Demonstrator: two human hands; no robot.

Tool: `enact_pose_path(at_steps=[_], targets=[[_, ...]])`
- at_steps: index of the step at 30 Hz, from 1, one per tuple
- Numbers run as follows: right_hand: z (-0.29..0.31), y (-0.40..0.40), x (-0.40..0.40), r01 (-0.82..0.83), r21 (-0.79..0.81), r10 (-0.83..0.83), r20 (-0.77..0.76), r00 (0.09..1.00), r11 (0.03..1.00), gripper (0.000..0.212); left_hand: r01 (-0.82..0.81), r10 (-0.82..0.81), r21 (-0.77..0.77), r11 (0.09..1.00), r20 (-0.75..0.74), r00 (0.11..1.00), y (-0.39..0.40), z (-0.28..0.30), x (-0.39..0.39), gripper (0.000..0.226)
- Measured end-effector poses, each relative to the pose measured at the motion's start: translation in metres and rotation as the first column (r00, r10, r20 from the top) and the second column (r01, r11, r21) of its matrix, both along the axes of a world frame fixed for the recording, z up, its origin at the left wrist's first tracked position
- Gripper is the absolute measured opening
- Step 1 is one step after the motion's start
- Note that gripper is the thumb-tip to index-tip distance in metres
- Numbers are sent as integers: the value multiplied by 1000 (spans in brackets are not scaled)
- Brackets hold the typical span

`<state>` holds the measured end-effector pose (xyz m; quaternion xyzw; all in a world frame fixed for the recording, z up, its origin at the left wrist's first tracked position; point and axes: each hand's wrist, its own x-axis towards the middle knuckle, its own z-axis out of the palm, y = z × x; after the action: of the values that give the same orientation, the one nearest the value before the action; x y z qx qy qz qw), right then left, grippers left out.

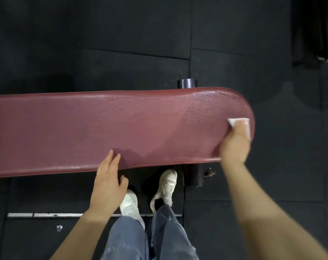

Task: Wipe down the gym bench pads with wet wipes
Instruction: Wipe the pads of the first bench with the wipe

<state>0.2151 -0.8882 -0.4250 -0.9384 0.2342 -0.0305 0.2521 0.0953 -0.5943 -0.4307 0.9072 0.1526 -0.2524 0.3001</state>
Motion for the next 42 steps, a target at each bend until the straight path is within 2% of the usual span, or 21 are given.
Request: enact_pose_path(at_steps=[1,3,4,5,7,8,10,11,14,18,20,21,22,23,25,26,29,32,35,39,42], targets=[[-13,17,4,60,18,-59,-63,996,998,34,-26,26,-3,1000,14,1000,1,0,-1,65],[-37,86,13,-309,40,311,-192,931,950,28,-75,75,4,997,21,997,10,-2,-6,65],[-37,138,16,-539,157,561,-198,804,828,26,-92,91,20,996,17,996,15,-2,-10,65],[-45,169,11,-756,248,795,-198,573,606,30,-101,100,36,994,10,995,20,-3,-14,65],[-54,177,8,-951,202,969,-126,213,235,42,-82,83,59,995,-15,996,28,-4,-19,67],[-59,153,10,-942,203,963,-78,257,268,43,-57,59,67,996,-28,998,30,-4,-20,67],[-54,82,10,-769,206,796,-145,587,605,39,-14,17,77,997,-38,999,34,-5,-23,69],[-47,35,7,-678,19,668,-189,720,735,34,-3,6,76,997,-38,999,34,-5,-24,70],[-19,-81,-26,-116,-232,71,-191,979,966,29,8,-5,68,998,-34,999,33,-7,-24,73],[-37,-35,-39,143,-138,-154,-72,985,980,31,2,0,55,998,-25,1000,29,-11,-28,77],[-49,53,-22,46,34,-43,-76,996,998,29,5,-3,52,999,-29,1000,30,-12,-29,78],[-51,101,-19,-155,133,167,-84,982,979,29,9,-7,53,999,-32,999,32,-11,-29,77],[-53,145,-20,-393,256,435,-133,891,883,31,23,-21,55,998,-34,999,35,-11,-30,77],[-50,178,-28,-632,334,706,-180,686,699,35,47,-45,55,997,-31,998,39,-10,-30,76],[-51,191,-36,-878,320,935,-113,337,355,45,110,-108,36,993,-33,994,47,-10,-31,74],[-51,174,-37,-879,305,928,-53,368,366,46,133,-132,22,991,-41,990,50,-8,-33,74],[-32,49,-37,-709,83,714,-104,692,700,26,155,-154,29,988,-37,987,51,-3,-36,74],[-1,-84,-54,-240,-97,207,-268,941,966,22,144,-143,52,988,-22,989,43,-6,-35,76],[-11,-111,-64,-2,-147,-33,-234,972,989,38,71,-70,15,997,-33,997,39,-10,-36,75],[-39,-4,-54,323,60,-326,60,943,945,30,58,-58,30,998,14,998,36,-16,-41,76],[-58,88,-43,76,165,-74,-17,997,983,36,75,-77,52,996,19,997,36,-19,-42,77]])
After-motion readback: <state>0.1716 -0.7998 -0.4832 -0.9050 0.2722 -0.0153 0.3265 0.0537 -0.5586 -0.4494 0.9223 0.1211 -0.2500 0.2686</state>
